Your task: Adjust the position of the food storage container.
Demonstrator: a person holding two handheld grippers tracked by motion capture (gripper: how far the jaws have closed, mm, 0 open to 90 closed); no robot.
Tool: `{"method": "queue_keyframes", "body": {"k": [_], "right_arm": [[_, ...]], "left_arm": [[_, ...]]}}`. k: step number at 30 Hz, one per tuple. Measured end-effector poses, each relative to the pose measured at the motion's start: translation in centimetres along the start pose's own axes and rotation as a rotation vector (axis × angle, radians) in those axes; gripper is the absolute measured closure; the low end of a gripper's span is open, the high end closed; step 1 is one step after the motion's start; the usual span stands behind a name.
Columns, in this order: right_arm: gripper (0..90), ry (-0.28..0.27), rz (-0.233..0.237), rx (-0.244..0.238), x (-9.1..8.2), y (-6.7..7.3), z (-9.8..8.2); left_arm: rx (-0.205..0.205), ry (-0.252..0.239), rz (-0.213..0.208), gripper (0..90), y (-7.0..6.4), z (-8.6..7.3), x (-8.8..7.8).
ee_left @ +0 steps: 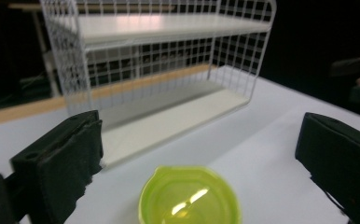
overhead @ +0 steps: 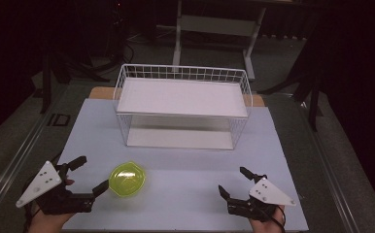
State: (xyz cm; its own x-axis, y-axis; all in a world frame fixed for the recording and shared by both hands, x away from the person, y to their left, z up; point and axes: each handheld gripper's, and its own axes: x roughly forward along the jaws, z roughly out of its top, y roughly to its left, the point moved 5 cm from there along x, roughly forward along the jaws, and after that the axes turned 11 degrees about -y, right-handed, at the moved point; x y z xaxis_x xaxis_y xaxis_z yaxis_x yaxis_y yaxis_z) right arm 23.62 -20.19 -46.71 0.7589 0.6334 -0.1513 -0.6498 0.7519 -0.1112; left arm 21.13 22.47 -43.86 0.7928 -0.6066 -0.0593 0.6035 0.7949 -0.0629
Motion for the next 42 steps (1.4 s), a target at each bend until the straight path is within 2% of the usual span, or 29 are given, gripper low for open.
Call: {"method": "queue_keyframes", "body": {"k": [1,2,3,4,7,9,12,13,14,15,18,21,22,24,25,27,28,29,32,33,34,37,38,42], "right_arm": [[14.1,0.000,0.002,0.004,0.0,0.0,0.0],[14.1,0.000,0.003,0.011,0.0,0.0,0.0],[14.1,-0.001,0.006,0.010,0.0,0.1,0.0],[14.1,-0.002,0.006,0.008,0.1,0.1,0.0],[14.2,0.000,0.014,0.006,0.1,0.3,0.0],[14.2,0.004,0.018,0.003,0.2,0.4,0.0],[14.2,0.003,0.023,-0.003,0.2,0.5,0.0],[14.2,0.002,0.023,-0.002,0.2,0.5,0.0],[14.2,0.002,0.023,0.000,0.2,0.5,0.0],[14.2,0.002,0.024,0.001,0.2,0.5,0.0],[14.2,0.003,0.025,-0.002,0.2,0.5,0.0],[14.2,0.004,0.032,0.003,0.3,0.7,0.0],[14.2,0.002,0.035,0.002,0.2,0.7,0.0],[14.2,-0.003,0.035,0.006,0.2,0.6,0.1],[14.2,-0.003,0.034,0.009,0.2,0.6,0.1],[14.2,-0.005,0.035,0.015,0.1,0.5,0.1],[14.2,-0.004,0.034,0.020,0.1,0.5,0.1],[14.2,-0.004,0.034,0.020,0.1,0.5,0.1],[14.2,-0.005,0.036,0.023,0.2,0.5,0.1],[14.2,-0.005,0.036,0.023,0.2,0.5,0.1],[14.2,-0.005,0.038,0.020,0.2,0.5,0.1],[14.2,-0.006,0.039,0.020,0.2,0.5,0.1],[14.2,-0.003,0.039,0.018,0.2,0.5,0.1],[14.2,-0.002,0.038,0.022,0.2,0.5,0.0]], "left_arm": [[0.006,0.004,0.021,10.1,0.3,-0.3,0.0],[-0.005,0.015,0.028,23.7,0.8,-1.0,-0.1],[-0.007,0.026,0.051,29.2,1.2,-1.4,0.0],[-0.007,0.026,0.051,34.6,1.2,-1.4,0.0],[-0.028,0.089,0.118,54.7,2.9,-3.0,0.1],[-0.042,0.139,0.183,65.8,3.6,-3.9,0.1],[-0.050,0.169,0.196,76.4,3.6,-4.8,0.0],[-0.061,0.223,0.200,76.7,3.3,-5.8,0.1],[-0.061,0.223,0.200,79.7,3.3,-5.8,0.1],[-0.070,0.266,0.221,79.9,3.0,-6.6,0.1],[-0.070,0.294,0.222,80.4,2.8,-7.2,0.2],[-0.099,0.336,0.234,87.3,3.0,-8.1,0.6],[-0.135,0.375,0.235,89.8,3.2,-9.0,0.8],[-0.139,0.394,0.243,89.9,3.3,-9.5,0.9],[-0.128,0.428,0.238,90.0,3.3,-10.4,1.2],[-0.129,0.460,0.221,90.0,3.1,-11.1,1.4],[-0.145,0.467,0.208,90.0,2.9,-11.4,1.7],[-0.145,0.467,0.208,90.0,2.9,-11.4,1.7],[-0.154,0.481,0.174,90.0,2.1,-11.8,2.5],[-0.154,0.481,0.174,90.0,2.1,-11.8,2.5],[-0.173,0.484,0.163,90.0,1.8,-11.9,3.1],[-0.181,0.487,0.155,90.0,1.7,-12.0,3.5],[-0.189,0.488,0.142,90.0,1.5,-12.2,4.5],[-0.186,0.483,0.108,90.0,1.1,-12.1,5.7]]}}
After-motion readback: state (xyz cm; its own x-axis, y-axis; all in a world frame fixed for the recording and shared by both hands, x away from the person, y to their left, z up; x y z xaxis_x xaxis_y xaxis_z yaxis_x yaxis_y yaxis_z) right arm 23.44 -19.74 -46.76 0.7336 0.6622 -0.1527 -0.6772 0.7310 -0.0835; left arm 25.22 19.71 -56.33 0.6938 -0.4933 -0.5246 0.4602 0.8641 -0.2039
